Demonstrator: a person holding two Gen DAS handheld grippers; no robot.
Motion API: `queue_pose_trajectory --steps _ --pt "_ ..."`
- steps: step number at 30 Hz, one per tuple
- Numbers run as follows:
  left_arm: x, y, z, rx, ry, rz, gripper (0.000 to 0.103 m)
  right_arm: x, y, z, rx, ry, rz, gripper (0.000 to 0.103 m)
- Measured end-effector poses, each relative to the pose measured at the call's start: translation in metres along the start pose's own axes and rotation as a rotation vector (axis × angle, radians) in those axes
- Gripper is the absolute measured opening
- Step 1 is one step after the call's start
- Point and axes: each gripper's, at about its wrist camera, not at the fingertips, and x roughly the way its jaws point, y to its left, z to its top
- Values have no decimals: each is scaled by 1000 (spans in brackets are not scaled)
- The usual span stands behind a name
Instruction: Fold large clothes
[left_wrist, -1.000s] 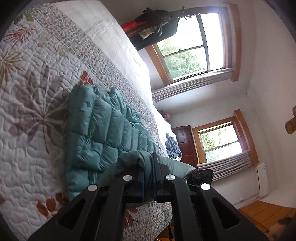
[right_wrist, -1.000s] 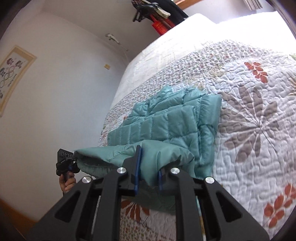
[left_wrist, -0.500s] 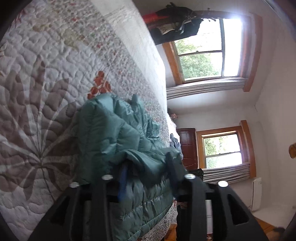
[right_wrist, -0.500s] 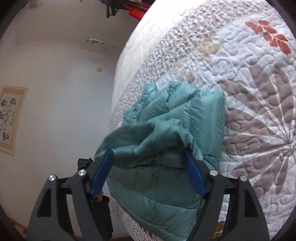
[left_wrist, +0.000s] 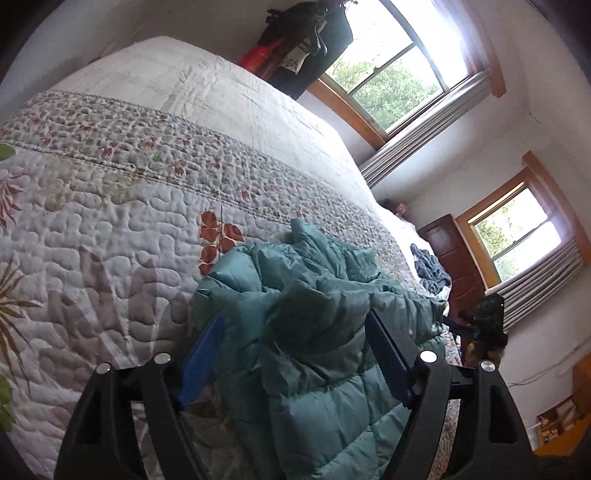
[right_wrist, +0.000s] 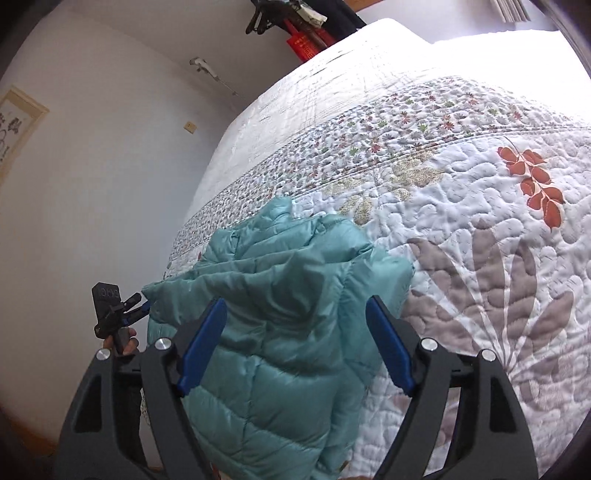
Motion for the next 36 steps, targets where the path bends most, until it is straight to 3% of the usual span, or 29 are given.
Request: queue_pose_trajectory --steps 2,3,4,6,8,9,13,15,20,25,30,36 --pt "5 2 0 -2 4 0 71 4 -5 0 1 -1 12 77" --pt "6 2 0 -2 0 -2 62 7 -6 1 1 -2 8 74" --pt "6 1 -1 2 -6 -3 56 10 -7 1 -2 -1 10 66" --pt "7 -1 -3 7 -1 -18 25 16 -5 -1 -18 18 18 55" --pt "7 -6 -3 20 3 -12 17 19 -1 -2 -49 20 2 45" --pt "6 -9 -4 28 -2 -9 11 19 1 -3 -67 11 -8 36" --pt "-8 -18 -4 25 -61 -37 6 8 16 -9 -125 -51 -49 14" --pt "-20 -30 -5 45 -96 -54 5 -2 26 -13 -156 -83 -68 9" --pt "-55 -66 7 116 -182 -87 5 -35 60 -11 -226 -201 -99 5" --pt "-78 -96 58 162 -269 -80 5 -60 89 31 -244 -354 -142 5" --pt "-54 -92 113 115 -276 -34 5 -44 100 79 -245 -401 -201 5" --pt "16 -33 141 -71 -207 2 4 22 63 117 -157 -316 -287 5"
